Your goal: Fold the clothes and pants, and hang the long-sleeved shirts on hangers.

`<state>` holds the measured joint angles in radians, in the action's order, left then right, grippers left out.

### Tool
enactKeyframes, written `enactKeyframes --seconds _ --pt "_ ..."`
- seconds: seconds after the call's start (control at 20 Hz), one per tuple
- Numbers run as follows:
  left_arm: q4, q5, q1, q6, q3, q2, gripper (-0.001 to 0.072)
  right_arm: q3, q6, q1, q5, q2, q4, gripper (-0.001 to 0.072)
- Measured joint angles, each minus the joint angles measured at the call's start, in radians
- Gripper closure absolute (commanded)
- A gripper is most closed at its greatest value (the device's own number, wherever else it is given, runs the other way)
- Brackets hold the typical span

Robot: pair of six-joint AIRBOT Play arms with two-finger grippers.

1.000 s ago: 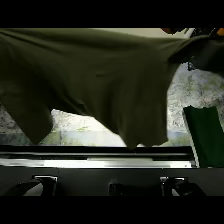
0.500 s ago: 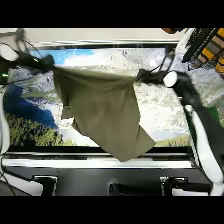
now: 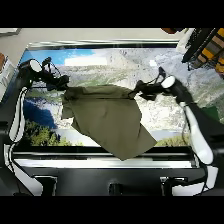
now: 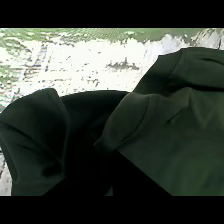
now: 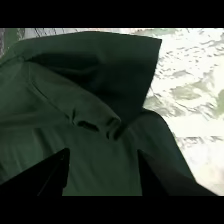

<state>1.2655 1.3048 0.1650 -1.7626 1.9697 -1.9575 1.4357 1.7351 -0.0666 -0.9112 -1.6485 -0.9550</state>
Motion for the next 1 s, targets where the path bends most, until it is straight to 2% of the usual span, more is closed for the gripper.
enactKeyframes --seconds 0.2,0.4,0.65,1.0 --pt "0.001 0.044 0.013 0.0 0.0 0.015 0.0689 -0.06 -0.152 0.194 -0.266 0.128 -0.044 0.0214" --pt "0.0 0.075 0.014 0.0 0.0 0.019 0.0689 -0.324 -0.259 0.352 -0.371 0.275 -0.06 0.0213" --pt "0.0 0.088 0.014 0.0 0.0 0.021 0.0689 -0.645 -0.37 0.41 -0.372 0.367 -0.001 0.0216" --pt "0.001 0.087 0.014 0.0 0.0 0.02 0.0688 -0.819 -0.435 0.422 -0.311 0.388 0.049 0.0237"
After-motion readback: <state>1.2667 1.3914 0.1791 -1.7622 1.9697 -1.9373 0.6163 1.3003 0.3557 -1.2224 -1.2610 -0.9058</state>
